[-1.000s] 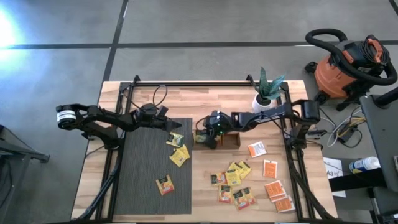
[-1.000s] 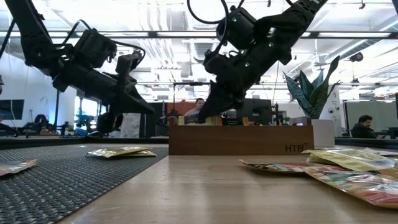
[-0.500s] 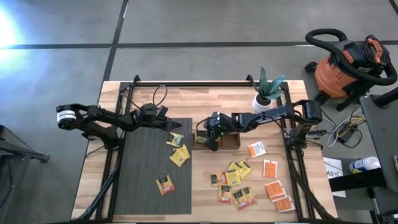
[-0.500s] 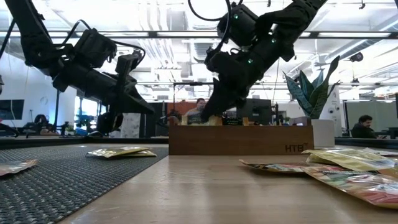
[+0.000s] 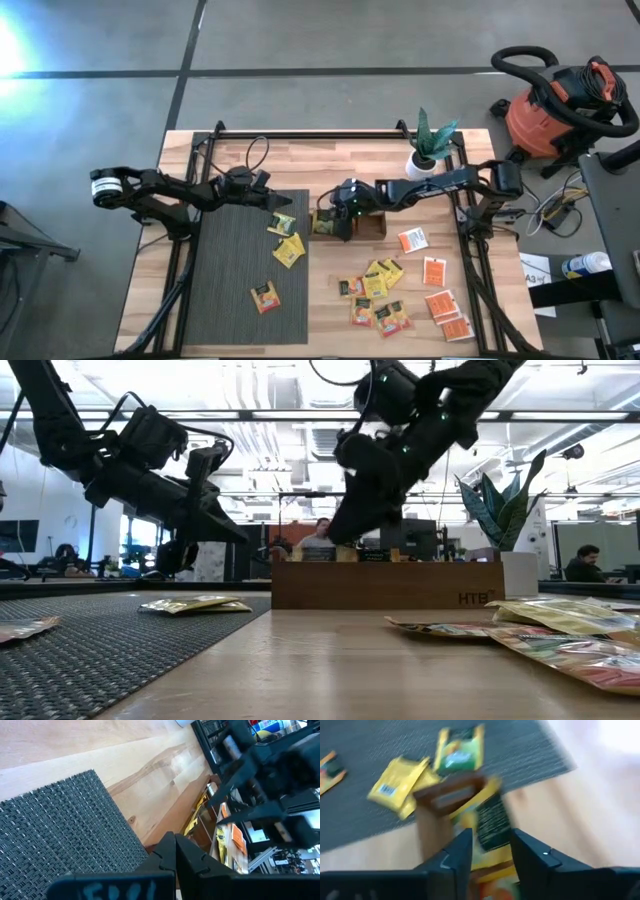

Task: Pick & Place Tea
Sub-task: Put the yellow tea bag into the middle section of the wooden organizer

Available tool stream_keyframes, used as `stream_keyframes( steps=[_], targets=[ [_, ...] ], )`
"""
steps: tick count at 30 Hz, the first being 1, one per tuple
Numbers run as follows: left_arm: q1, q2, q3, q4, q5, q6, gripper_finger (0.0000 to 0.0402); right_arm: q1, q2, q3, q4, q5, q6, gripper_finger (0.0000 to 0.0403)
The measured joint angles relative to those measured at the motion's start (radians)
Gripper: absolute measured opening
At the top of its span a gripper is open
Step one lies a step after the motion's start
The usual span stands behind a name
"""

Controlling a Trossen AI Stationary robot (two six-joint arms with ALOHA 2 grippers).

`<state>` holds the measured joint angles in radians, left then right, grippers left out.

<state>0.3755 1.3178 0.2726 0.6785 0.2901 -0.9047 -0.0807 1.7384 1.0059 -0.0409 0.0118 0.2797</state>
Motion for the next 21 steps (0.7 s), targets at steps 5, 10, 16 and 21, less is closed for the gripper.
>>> stream_keyframes(
  steps=[5,10,16,21],
  targets=[
    [0.000,0.000,0.000,-0.002,0.000,-0.002,0.0001,-0.001,-0.034,0.000,-0.008,0.094,-0.069,0.0150],
    [0.000,0.000,0.000,-0.002,0.000,0.002,0.0001,-0.006,-0.036,0.000,-0.014,-0.030,-0.035,0.0151],
    [0.000,0.000,0.000,-0.002,0.000,0.013,0.0001,-0.008,-0.035,0.000,-0.020,-0.175,0.030,0.0144],
    [0.000,0.000,0.000,-0.002,0.000,0.018,0.0001,-0.017,-0.028,0.000,-0.051,-0.152,0.027,0.0129]
  ],
)
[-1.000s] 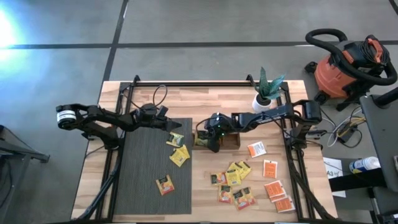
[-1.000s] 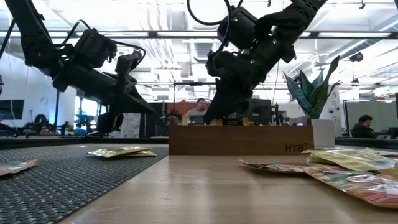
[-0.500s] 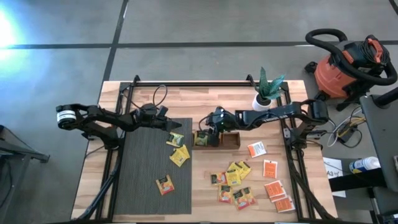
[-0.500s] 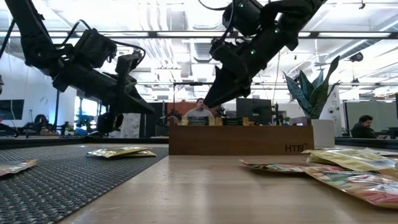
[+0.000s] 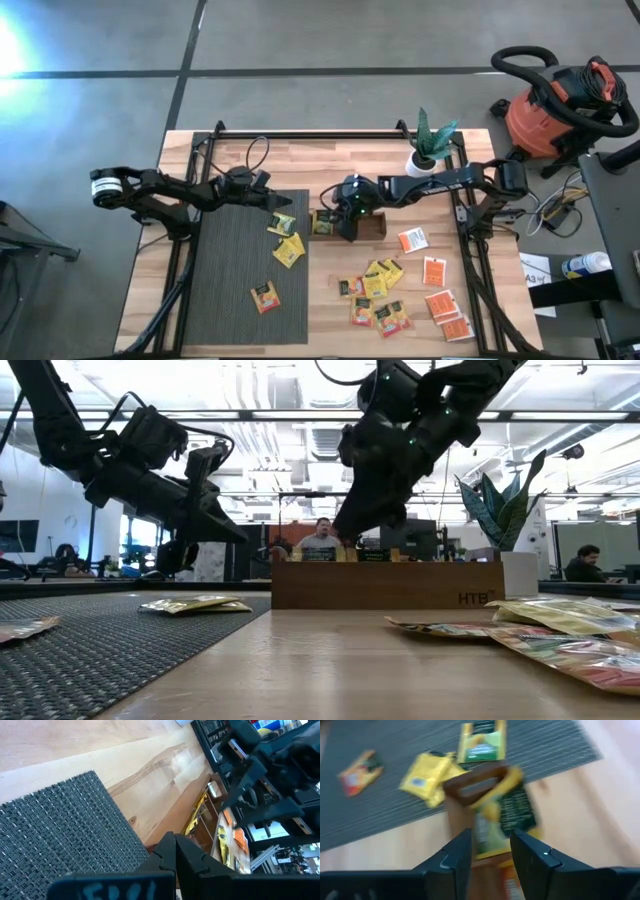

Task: Pick & Place Tea
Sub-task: Put the yellow tea bag into the middle section of the wooden organizer

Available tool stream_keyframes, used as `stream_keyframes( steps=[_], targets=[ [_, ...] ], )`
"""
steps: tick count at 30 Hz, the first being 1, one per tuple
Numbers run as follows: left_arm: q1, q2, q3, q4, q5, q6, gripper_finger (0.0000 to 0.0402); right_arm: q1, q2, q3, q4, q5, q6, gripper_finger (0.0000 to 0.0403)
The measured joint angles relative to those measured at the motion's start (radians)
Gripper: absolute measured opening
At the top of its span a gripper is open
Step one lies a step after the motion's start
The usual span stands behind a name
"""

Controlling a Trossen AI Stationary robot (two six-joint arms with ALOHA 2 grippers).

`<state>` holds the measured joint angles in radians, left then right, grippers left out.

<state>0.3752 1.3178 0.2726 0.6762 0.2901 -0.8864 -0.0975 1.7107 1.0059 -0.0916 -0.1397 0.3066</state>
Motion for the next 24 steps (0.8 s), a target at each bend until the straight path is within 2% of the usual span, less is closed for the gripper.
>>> stream_keyframes(
  steps=[5,10,17,24],
  targets=[
    [0.000,0.000,0.000,-0.005,0.000,-0.001,0.0001,0.001,0.004,0.009,0.007,0.121,-0.111,0.0131],
    [0.000,0.000,0.000,-0.006,0.000,-0.002,0.0001,-0.005,0.007,0.043,0.001,0.123,-0.234,0.0166],
    [0.000,0.000,0.000,-0.006,0.000,0.000,0.0001,-0.037,0.011,0.041,-0.011,0.125,-0.237,0.0220],
    [0.000,0.000,0.000,-0.001,0.000,0.002,0.0001,-0.057,0.109,0.093,-0.040,0.050,-0.231,0.0235]
  ],
)
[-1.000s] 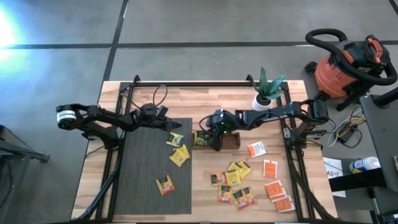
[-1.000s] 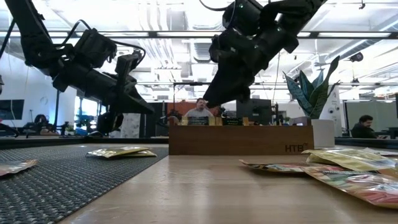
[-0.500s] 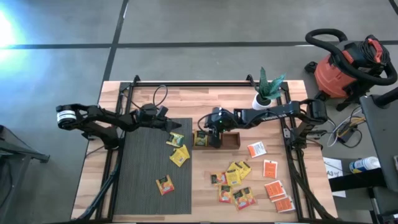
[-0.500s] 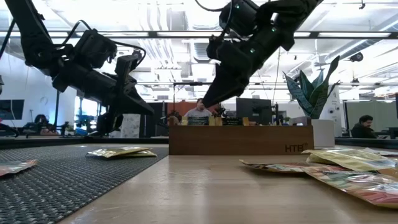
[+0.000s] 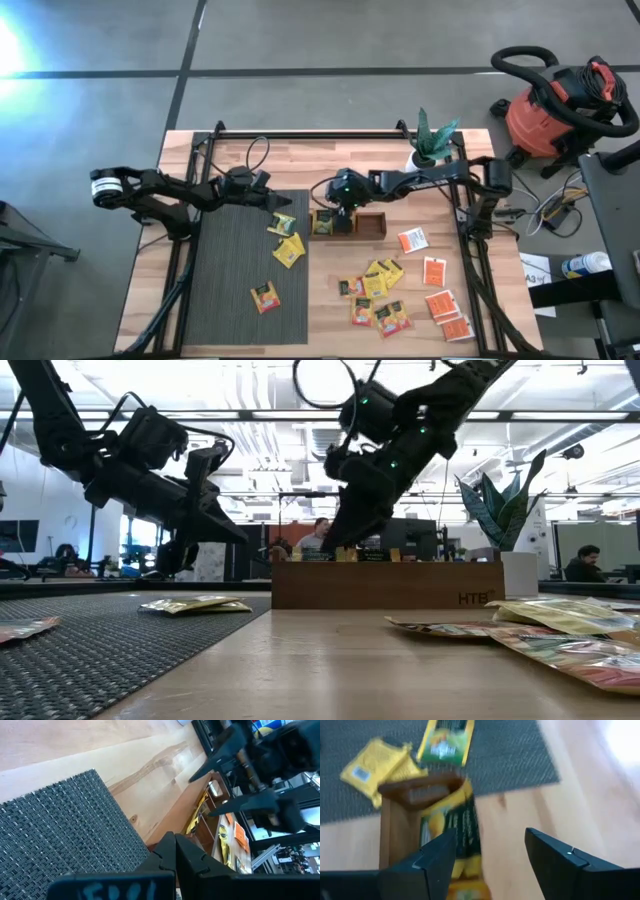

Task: Pick & Place Tea
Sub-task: Put the yellow tea bag into the middle section of the wooden organizer

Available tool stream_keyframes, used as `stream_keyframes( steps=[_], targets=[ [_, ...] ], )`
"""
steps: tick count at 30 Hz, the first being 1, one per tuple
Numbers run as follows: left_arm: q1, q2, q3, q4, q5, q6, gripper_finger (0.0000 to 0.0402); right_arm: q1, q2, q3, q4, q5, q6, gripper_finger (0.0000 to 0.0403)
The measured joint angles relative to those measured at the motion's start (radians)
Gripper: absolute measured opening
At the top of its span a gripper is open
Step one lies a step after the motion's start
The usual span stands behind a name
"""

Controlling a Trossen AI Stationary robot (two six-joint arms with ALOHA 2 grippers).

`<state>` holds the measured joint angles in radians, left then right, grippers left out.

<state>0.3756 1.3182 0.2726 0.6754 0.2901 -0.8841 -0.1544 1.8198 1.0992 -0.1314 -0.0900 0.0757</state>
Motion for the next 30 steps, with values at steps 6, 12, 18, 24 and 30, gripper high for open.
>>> stream_keyframes(
  steps=[6,12,18,24,30],
  targets=[
    [0.000,0.000,0.000,-0.004,0.008,-0.001,0.0001,0.002,0.075,0.148,-0.135,-0.025,-0.024,0.0235],
    [0.000,0.000,0.000,-0.006,0.008,0.020,0.0001,0.001,0.153,0.262,-0.352,-0.055,-0.076,0.0235],
    [0.000,0.001,0.000,-0.022,0.008,0.028,0.0001,0.005,0.220,0.348,-0.424,-0.147,-0.076,0.0234],
    [0.000,0.001,0.000,-0.024,0.008,0.041,0.0000,0.011,0.215,0.411,-0.439,-0.119,-0.108,0.0219],
    [0.000,0.001,0.000,-0.026,0.008,0.048,0.0000,0.010,0.212,0.425,-0.444,-0.086,-0.128,0.0194]
  ],
)
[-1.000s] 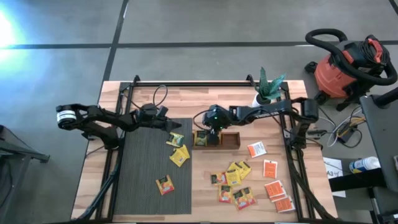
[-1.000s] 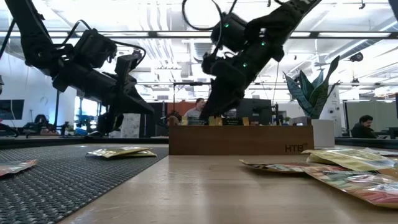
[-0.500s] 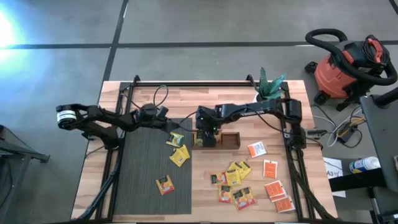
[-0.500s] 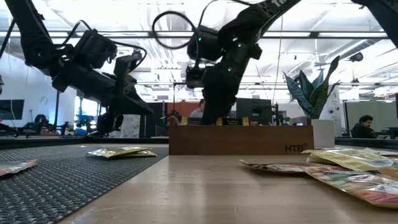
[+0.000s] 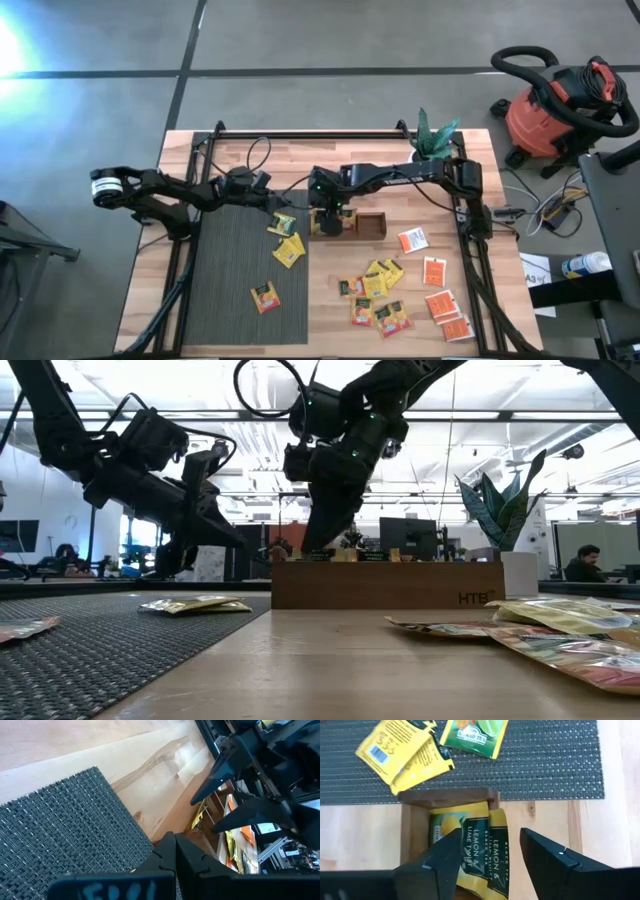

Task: Pick & Place Tea
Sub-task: Put the yellow tea bag into the middle section of the wooden organizer

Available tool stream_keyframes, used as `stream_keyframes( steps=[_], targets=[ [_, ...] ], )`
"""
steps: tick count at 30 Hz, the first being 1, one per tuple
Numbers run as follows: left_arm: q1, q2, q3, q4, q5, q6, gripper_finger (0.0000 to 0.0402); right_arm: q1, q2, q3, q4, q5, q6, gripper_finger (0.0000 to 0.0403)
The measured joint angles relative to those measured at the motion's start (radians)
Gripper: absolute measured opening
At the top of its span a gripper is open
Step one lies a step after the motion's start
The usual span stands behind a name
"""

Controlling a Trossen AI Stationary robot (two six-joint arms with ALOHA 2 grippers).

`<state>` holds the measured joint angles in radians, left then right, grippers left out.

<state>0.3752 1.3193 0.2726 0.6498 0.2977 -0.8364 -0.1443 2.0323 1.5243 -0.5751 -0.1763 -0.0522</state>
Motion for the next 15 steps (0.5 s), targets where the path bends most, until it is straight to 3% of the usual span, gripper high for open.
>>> stream_keyframes(
  steps=[4,8,15],
  targets=[
    [0.000,0.000,0.000,-0.003,0.001,0.005,0.0000,0.000,-0.010,0.004,-0.008,0.038,0.004,0.0187],
    [0.000,-0.014,0.003,-0.106,0.050,0.002,0.0000,0.000,-0.057,0.009,-0.005,0.150,0.004,0.0187],
    [-0.048,-0.100,0.107,-0.703,0.020,0.027,0.0000,-0.003,-0.093,0.009,-0.018,0.188,0.024,0.0189]
  ],
)
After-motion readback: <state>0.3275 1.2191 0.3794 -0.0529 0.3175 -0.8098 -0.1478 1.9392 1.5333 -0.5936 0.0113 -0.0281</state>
